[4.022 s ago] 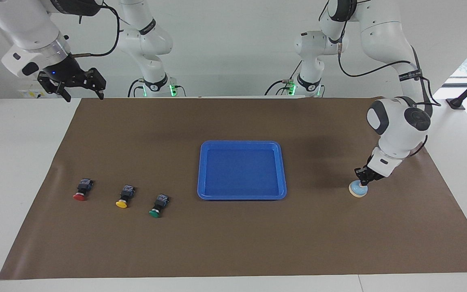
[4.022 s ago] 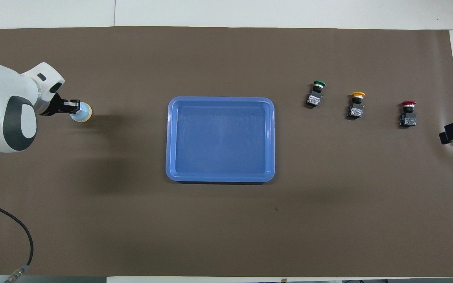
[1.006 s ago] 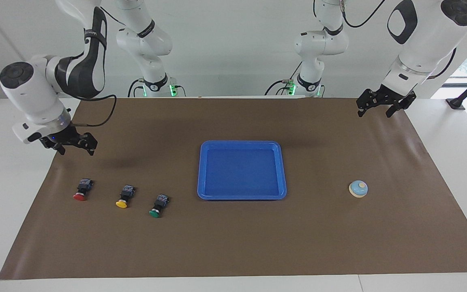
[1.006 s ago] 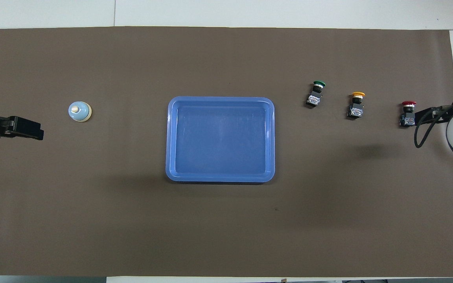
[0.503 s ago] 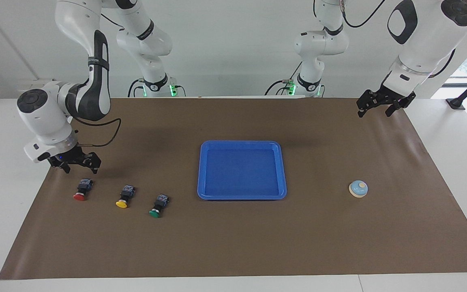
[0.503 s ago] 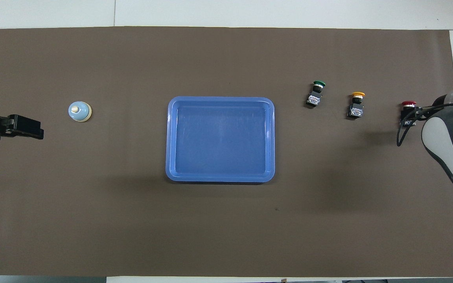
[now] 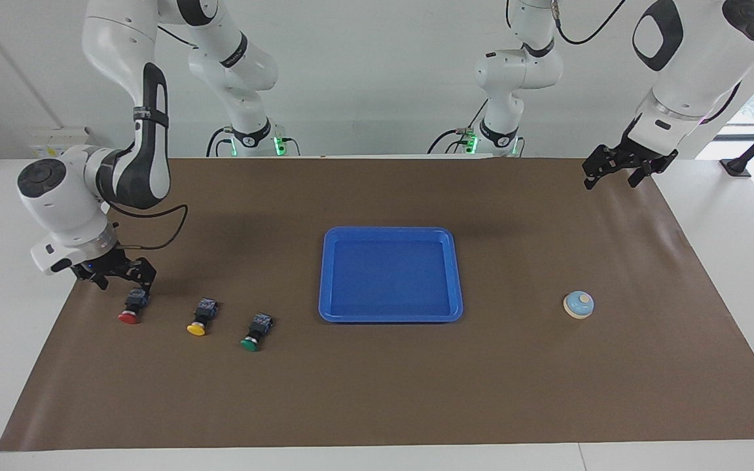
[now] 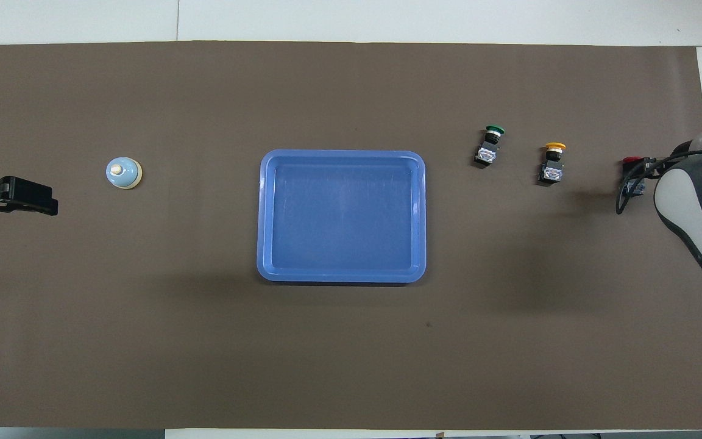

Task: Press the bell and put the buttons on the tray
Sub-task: 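Reach the right gripper to the red-capped button and grasp it, then carry the red button with the right gripper into the blue tray, then release the red button in the tray and lift the right gripper, then grasp the green-capped button with the right gripper, then place the green button in the tray beside the red one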

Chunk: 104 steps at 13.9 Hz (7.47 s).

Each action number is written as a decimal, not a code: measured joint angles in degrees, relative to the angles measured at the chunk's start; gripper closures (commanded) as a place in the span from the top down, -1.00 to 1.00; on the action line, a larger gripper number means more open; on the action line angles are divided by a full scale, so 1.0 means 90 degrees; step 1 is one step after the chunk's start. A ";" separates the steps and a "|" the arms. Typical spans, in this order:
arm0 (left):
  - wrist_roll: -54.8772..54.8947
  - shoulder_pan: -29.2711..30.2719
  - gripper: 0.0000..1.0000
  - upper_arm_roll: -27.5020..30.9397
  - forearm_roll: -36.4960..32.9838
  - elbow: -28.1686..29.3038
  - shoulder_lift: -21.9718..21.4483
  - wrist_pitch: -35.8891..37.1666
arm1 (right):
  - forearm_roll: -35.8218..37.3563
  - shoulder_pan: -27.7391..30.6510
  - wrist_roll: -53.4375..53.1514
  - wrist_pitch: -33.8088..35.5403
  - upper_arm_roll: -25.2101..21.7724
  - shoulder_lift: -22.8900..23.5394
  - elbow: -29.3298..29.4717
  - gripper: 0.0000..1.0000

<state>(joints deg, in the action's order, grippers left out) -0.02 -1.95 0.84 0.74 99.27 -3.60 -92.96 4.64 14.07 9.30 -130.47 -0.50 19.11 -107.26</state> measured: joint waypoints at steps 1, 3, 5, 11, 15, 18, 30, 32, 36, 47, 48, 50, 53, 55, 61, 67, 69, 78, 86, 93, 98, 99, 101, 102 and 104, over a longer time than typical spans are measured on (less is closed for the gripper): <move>0.0000 0.0000 1.00 -0.0005 0.0000 0.0000 0.0000 0.0000 | -0.0005 0.0000 0.0000 -0.0144 0.0001 0.0120 0.0014 1.00; 0.0000 0.0000 1.00 -0.0005 0.0000 0.0000 0.0000 0.0000 | -0.0008 -0.0001 0.0000 -0.0386 0.0004 0.0337 0.0027 1.00; 0.0000 0.0000 1.00 -0.0005 0.0000 0.0000 0.0000 -0.0001 | -0.0008 0.0000 0.0000 -0.0518 0.0004 0.0485 0.0041 1.00; 0.0000 0.0000 1.00 -0.0005 0.0000 0.0000 0.0000 -0.0001 | -0.0157 0.0001 0.0000 -0.0523 0.0003 0.0573 0.0048 -1.00; 0.0000 0.0000 1.00 -0.0005 0.0000 0.0000 0.0000 -0.0001 | -0.0176 0.0001 0.0000 -0.0527 0.0004 0.0577 0.0064 -1.00; 0.0000 0.0000 1.00 -0.0005 0.0000 0.0000 0.0000 -0.0001 | -0.0181 0.0001 0.0000 -0.0513 0.0008 0.0578 0.0075 -1.00; -0.0001 0.0000 1.00 -0.0005 0.0000 0.0000 0.0000 -0.0001 | -0.0269 -0.1861 -0.2798 0.3261 0.0255 0.0233 0.2418 -1.00; -0.0001 0.0000 1.00 -0.0005 0.0000 0.0000 0.0000 -0.0001 | -0.0314 -0.2474 -0.3640 0.3378 0.0262 0.0232 0.2538 -1.00; -0.0001 0.0000 1.00 -0.0005 0.0000 0.0000 0.0000 -0.0001 | -0.0499 -0.3616 -0.5181 0.3338 0.0268 0.0266 0.2534 -1.00; -0.0001 0.0000 1.00 -0.0005 0.0000 0.0000 0.0000 -0.0001 | -0.0516 -0.4646 -0.6605 0.0319 0.0259 0.0731 0.0654 -1.00; -0.0001 0.0000 1.00 -0.0005 0.0000 0.0000 0.0000 -0.0001 | -0.0516 -0.4659 -0.6617 0.0230 0.0258 0.0730 0.0550 -1.00; -0.0001 0.0000 1.00 -0.0005 0.0000 0.0000 0.0000 -0.0001 | -0.0516 -0.4672 -0.6722 0.0191 0.0258 0.0720 0.0495 0.03; -0.0001 0.0000 1.00 -0.0005 0.0000 0.0000 0.0000 -0.0001 | -0.0516 -0.4675 -0.6852 0.0196 0.0257 0.0694 0.0457 1.00; -0.0001 0.0000 1.00 -0.0005 0.0000 0.0000 0.0000 -0.0001 | -0.0516 -0.4669 -0.6880 0.0256 0.0226 0.0651 0.0473 1.00; -0.0001 0.0000 1.00 -0.0005 0.0000 0.0000 0.0000 -0.0001 | -0.0514 -0.3783 -0.6403 0.1408 0.0082 0.0056 0.1254 1.00; -0.0002 0.0000 1.00 -0.0005 0.0000 0.0000 0.0000 -0.0001 | -0.0500 -0.2690 -0.4832 0.1087 0.0065 0.0360 0.1321 1.00; -0.0002 0.0000 1.00 -0.0005 0.0000 0.0000 0.0000 -0.0001 | -0.0450 -0.2691 -0.4824 0.0710 0.0070 0.0634 0.1317 1.00; -0.0002 0.0000 1.00 -0.0005 0.0000 0.0000 0.0000 -0.0001 | -0.0346 -0.2630 -0.4824 -0.0560 0.0065 0.1269 0.1027 0.72; -0.0002 0.0000 1.00 -0.0005 0.0000 0.0000 0.0000 -0.0001 | -0.0329 -0.2578 -0.4715 -0.0592 0.0064 0.1224 0.0919 -1.00; -0.0002 0.0000 1.00 -0.0005 0.0000 0.0000 0.0000 -0.0001 | -0.0541 -0.3200 -0.4992 0.1691 0.0233 0.1032 0.2284 -1.00; -0.0002 0.0000 1.00 -0.0005 0.0000 0.0000 0.0000 -0.0001 | -0.0568 -0.4737 -0.6162 0.2092 0.0249 0.0978 0.2498 -1.00; -0.0002 0.0000 1.00 -0.0005 0.0000 0.0000 0.0000 -0.0001 | -0.0610 -0.4918 -0.6326 0.2092 0.0249 0.0979 0.2497 -1.00; -0.0002 0.0000 1.00 -0.0005 0.0000 0.0000 0.0000 -0.0001 | -0.0719 -0.5190 -0.6606 0.1972 0.0248 0.1009 0.2481 -1.00; -0.0002 0.0000 1.00 -0.0005 0.0000 0.0000 0.0000 -0.0001 | -0.0725 -0.5294 -0.6748 0.1759 0.0248 0.1057 0.2412 -1.00; -0.0002 0.0000 1.00 -0.0005 0.0000 0.0000 0.0000 -0.0001 | -0.0726 -0.5426 -0.6848 0.1246 0.0247 0.1162 0.2094 -1.00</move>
<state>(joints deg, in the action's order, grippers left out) -0.04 -1.95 0.79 0.74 99.27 -3.60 -92.97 -1.90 -34.76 -52.33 -119.26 1.72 29.57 -88.42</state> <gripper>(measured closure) 0.000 0.595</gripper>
